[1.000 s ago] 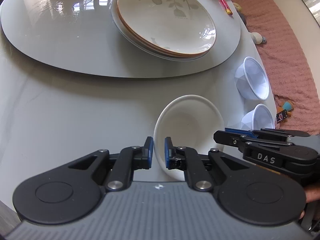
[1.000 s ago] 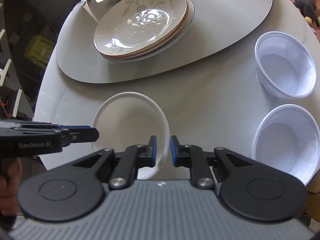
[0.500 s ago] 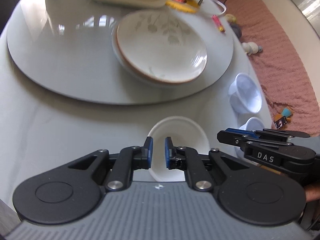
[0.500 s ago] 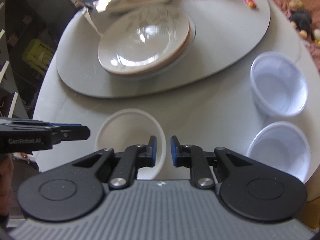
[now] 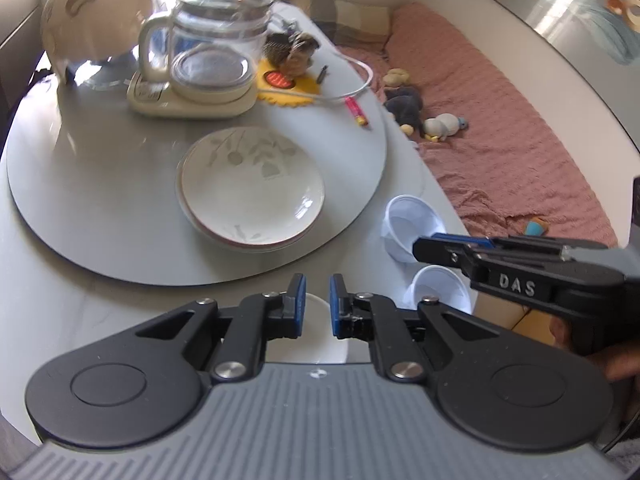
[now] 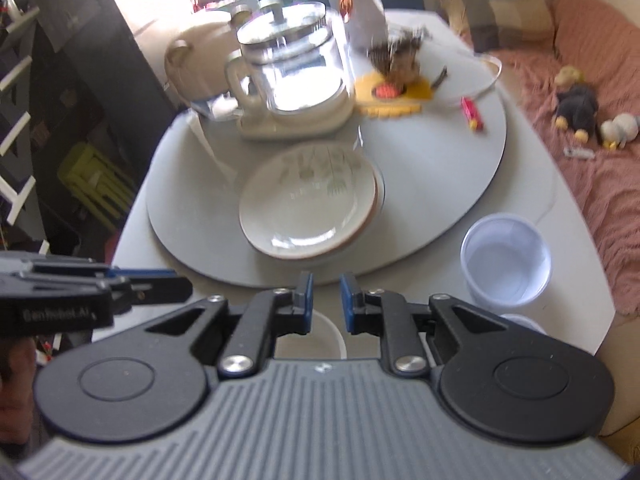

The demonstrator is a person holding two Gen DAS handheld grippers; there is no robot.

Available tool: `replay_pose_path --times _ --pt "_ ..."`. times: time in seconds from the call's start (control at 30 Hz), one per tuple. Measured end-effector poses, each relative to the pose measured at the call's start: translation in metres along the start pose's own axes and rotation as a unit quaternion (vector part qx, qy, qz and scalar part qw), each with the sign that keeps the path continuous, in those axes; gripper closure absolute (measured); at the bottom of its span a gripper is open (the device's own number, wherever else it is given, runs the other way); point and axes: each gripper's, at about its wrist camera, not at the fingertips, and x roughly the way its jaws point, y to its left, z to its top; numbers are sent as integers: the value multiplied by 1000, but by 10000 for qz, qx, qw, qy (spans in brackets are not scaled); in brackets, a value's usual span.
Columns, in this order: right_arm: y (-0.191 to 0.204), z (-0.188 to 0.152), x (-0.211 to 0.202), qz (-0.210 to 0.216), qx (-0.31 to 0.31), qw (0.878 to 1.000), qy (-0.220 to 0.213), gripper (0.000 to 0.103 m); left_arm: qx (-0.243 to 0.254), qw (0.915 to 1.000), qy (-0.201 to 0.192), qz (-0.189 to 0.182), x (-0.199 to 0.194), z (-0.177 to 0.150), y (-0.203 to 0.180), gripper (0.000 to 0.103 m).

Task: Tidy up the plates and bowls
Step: 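Lift the ceramic bowl with both grippers and carry it toward the plastic bowls, then lower the ceramic bowl onto the table and open both grippers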

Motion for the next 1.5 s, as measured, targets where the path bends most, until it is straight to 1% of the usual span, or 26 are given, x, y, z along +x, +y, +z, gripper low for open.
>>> replay_pose_path --times 0.17,0.27,0.33,0.43,0.53,0.6,0.7,0.77,0.83,0.97,1.13,1.2,1.4,1.5 --pt "7 3 -19 -105 123 9997 -208 84 137 9997 -164 127 -19 -3 -9 90" --pt "13 2 -32 -164 127 9992 -337 84 109 9997 -222 93 -28 -5 -6 90" --pt "14 2 -37 -84 226 9989 -397 84 114 9995 -287 47 -34 -6 -4 90" --pt "21 3 -41 -151 235 9985 -469 84 141 9990 -421 -21 -44 -10 -1 90" --pt "29 0 -42 -245 165 9983 -497 84 128 9990 -420 -32 -48 -14 2 90" --pt "31 -1 -41 -237 178 9985 -470 84 55 9992 -404 -53 -46 -16 4 90" --pt "30 -1 -40 -188 8 9988 -446 84 -58 9990 -429 -63 -41 -18 4 90" --pt "24 0 -40 -165 -83 9987 -471 84 -88 9988 -479 -70 -36 -20 1 90" --pt "17 3 -38 -190 -180 9985 -474 84 -115 9988 -477 74 -28 -21 -4 90" --pt "-3 13 -41 -137 -273 9985 -443 84 -382 9977 -543 156 -16 -22 -15 90" --pt "-28 19 -43 -92 -387 9983 -428 84 -584 9961 -609 245 0 -20 -39 90" --pt "-37 22 -43 -66 -400 9982 -435 84 -669 9949 -663 360 5 -18 -49 90" --pt "-62 19 -45 49 -525 9978 -392 84 -837 9933 -643 478 23 -17 -74 90" --pt "-78 16 -46 33 -573 9978 -333 84 -918 9925 -609 523 34 -19 -85 90"
